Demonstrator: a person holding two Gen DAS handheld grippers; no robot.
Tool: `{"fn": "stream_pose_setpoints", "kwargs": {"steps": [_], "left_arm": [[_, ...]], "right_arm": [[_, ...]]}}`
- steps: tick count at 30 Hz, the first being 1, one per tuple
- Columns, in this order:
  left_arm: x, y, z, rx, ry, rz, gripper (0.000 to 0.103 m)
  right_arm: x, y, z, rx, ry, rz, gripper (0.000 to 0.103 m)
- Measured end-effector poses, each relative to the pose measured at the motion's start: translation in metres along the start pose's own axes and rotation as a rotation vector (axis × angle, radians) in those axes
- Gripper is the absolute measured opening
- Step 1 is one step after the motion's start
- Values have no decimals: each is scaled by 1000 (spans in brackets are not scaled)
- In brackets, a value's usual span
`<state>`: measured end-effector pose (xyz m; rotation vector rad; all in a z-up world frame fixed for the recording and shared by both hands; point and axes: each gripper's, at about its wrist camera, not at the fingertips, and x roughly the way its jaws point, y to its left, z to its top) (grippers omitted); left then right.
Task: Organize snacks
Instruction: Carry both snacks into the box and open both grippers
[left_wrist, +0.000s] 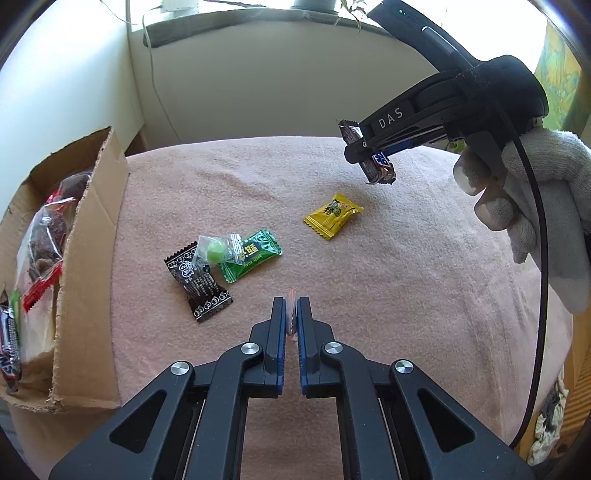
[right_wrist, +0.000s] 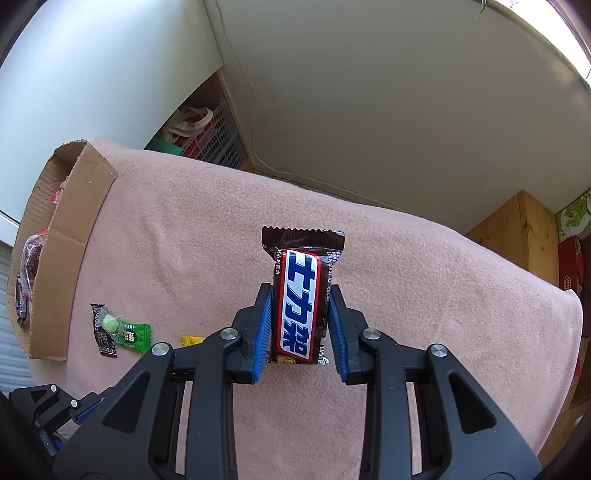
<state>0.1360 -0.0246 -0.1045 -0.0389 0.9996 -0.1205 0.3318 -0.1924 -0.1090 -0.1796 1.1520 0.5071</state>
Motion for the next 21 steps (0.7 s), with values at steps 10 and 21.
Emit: {"fn": "stream_pose_setpoints", "kwargs": {"steps": [10, 21], "left_arm": [[16, 9, -2, -62, 50, -2, 4], [2, 23, 3, -112, 11, -15, 4]], "right_arm": [[-6, -3, -7, 16, -9, 3, 30], [-11, -4, -8, 31, -32, -9, 30]]}}
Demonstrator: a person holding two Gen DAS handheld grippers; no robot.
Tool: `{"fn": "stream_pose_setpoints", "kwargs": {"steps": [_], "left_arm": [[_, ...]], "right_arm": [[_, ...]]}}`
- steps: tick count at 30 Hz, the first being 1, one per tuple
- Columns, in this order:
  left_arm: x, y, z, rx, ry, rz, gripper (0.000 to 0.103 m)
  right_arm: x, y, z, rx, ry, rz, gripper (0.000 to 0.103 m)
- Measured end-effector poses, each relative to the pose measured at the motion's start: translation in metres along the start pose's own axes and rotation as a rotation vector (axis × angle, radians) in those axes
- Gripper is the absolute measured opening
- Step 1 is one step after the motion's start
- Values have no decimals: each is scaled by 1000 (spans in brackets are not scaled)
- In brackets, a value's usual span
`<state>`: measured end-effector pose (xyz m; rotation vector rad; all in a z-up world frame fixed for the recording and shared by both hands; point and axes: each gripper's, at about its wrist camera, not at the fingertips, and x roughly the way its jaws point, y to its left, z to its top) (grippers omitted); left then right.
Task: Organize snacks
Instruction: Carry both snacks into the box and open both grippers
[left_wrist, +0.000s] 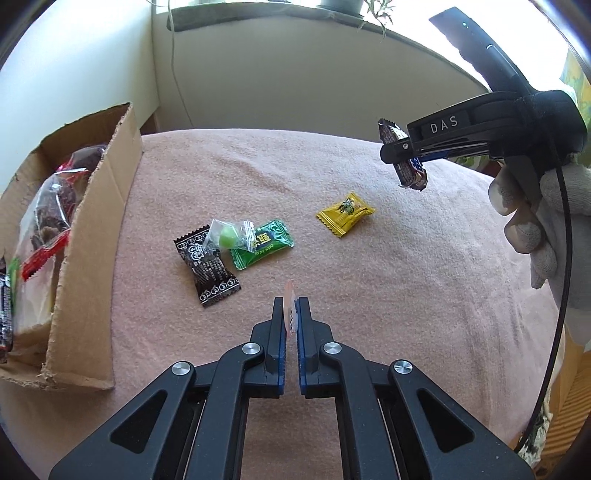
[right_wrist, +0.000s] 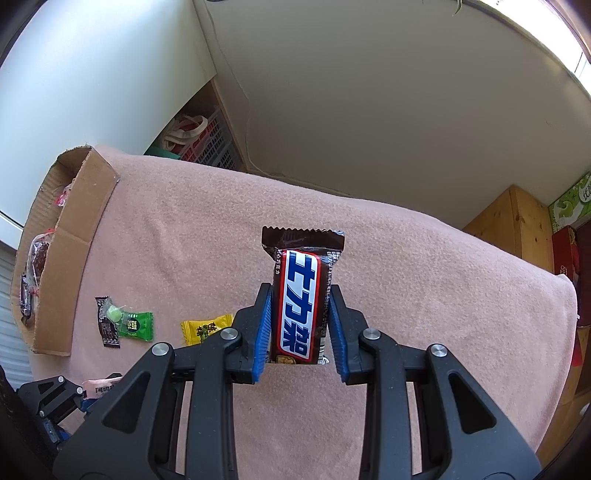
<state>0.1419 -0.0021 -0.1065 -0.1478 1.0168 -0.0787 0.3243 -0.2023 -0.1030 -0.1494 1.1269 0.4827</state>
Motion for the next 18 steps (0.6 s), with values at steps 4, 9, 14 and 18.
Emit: {"fn": "stream_pose_setpoints", "kwargs": {"steps": [4, 9, 14, 18], "left_arm": [[-16, 12, 1, -54, -16, 7, 4], [-51, 33, 9, -102, -70, 8, 4], [-80, 60, 16, -135, -106, 33, 4], [-96, 81, 24, -162, -134, 58, 4]], "right_arm": [[-8, 3, 0, -2, -14, 10, 30], [-24, 24, 6, -40, -28, 33, 30], [-40, 61, 20, -96, -51, 63, 30], [-50, 98, 34, -146, -68, 95, 30]]}}
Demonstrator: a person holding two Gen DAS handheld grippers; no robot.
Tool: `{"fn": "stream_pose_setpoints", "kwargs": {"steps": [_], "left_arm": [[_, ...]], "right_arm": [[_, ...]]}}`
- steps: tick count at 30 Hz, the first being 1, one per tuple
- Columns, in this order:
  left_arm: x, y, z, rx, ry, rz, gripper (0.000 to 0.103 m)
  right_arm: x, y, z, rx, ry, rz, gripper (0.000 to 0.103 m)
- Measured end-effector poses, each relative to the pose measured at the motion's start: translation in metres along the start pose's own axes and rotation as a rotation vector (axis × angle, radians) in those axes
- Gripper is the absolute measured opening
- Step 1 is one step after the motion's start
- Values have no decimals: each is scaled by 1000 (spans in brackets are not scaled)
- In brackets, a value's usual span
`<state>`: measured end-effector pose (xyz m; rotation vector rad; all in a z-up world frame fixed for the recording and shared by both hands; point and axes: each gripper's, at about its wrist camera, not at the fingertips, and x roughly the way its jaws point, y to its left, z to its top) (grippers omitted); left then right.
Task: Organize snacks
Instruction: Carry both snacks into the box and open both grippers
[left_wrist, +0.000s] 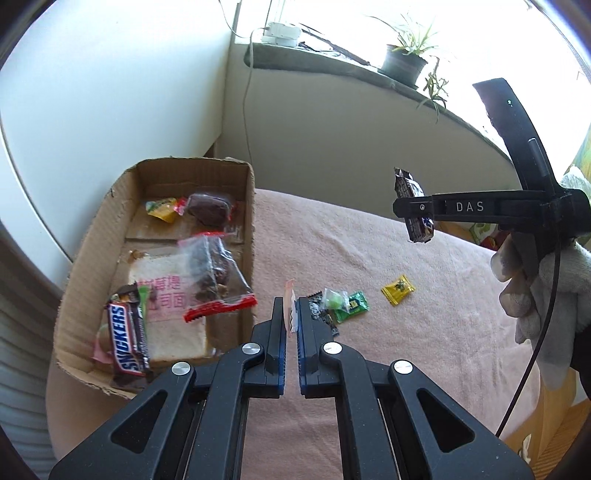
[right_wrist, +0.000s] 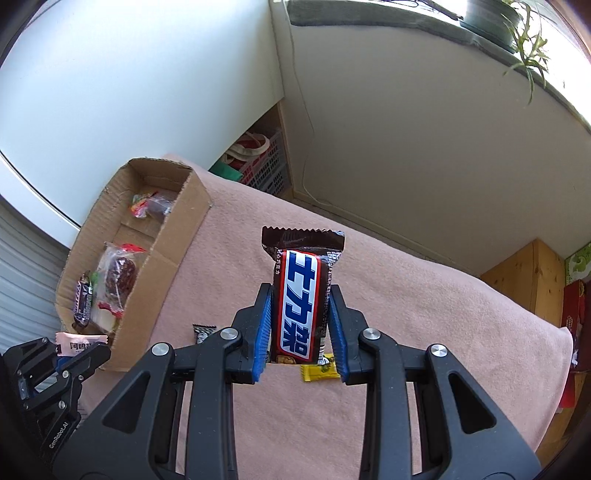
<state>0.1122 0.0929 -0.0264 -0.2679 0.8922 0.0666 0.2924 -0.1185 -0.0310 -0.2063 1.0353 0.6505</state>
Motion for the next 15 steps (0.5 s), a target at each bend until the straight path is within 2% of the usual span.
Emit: {"fn": "stream_pose_setpoints", "kwargs": {"steps": [9, 15], "left_arm": [[-13, 48, 26, -51, -55, 58, 4], [-13, 81, 41, -92, -53, 84, 4]], "right_arm": [[4, 72, 34, -98, -1, 61, 30], [13, 112, 46, -152, 16, 101, 30]]}}
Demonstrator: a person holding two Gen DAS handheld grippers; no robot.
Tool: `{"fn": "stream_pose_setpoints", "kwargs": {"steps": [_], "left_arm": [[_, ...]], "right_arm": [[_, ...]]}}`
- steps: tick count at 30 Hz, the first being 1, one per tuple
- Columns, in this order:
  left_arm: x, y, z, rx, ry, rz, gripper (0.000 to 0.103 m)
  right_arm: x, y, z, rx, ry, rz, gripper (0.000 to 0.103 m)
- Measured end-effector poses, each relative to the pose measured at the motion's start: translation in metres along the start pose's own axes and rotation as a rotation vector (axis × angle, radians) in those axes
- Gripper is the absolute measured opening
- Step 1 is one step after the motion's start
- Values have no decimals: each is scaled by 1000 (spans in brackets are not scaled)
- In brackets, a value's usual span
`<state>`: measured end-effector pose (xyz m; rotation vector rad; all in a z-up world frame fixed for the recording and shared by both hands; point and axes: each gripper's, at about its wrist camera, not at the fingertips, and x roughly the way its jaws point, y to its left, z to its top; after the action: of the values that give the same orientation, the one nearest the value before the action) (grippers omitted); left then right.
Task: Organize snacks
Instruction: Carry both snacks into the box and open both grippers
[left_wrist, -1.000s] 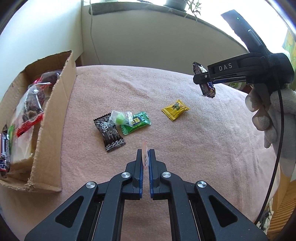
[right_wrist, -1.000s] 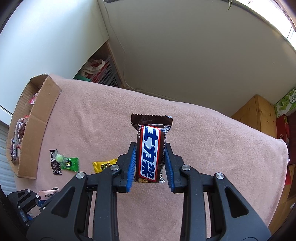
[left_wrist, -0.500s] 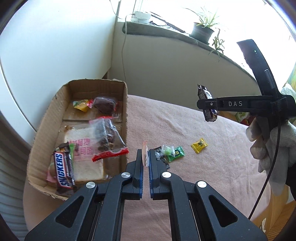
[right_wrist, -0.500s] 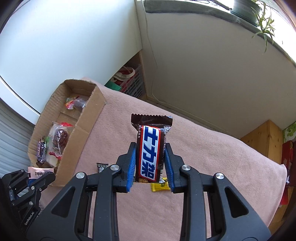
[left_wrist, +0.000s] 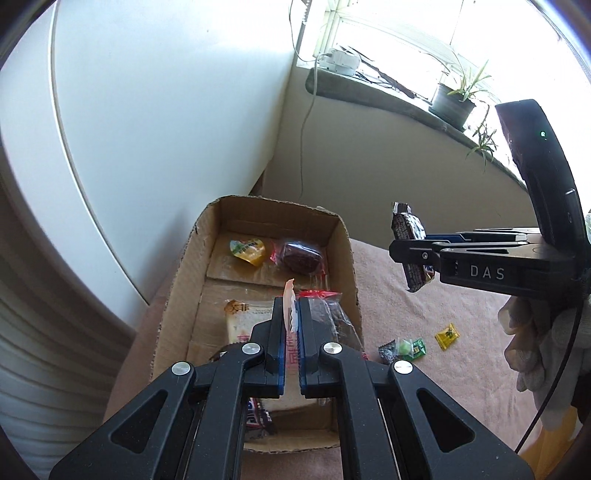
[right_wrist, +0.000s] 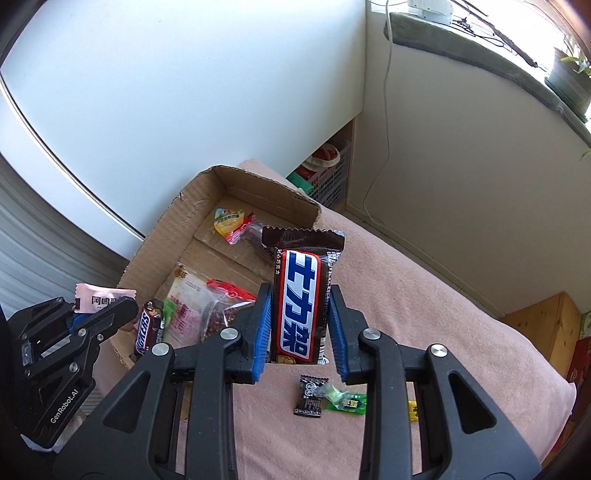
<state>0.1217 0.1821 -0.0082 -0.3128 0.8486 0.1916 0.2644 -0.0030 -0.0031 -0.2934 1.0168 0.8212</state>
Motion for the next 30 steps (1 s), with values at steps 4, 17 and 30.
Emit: {"fn": "stream_pose_setpoints", "kwargs": {"steps": [4, 17, 30], "left_arm": [[8, 15, 8, -18, 10, 20, 4], [27, 29, 17, -33, 26, 47, 4], [24, 29, 17, -17, 14, 73, 25]], "right_arm": [[12, 21, 10, -24, 15, 20, 30], [45, 43, 25, -48, 64, 54, 30], [46, 40, 32, -42, 71, 73, 45]]}}
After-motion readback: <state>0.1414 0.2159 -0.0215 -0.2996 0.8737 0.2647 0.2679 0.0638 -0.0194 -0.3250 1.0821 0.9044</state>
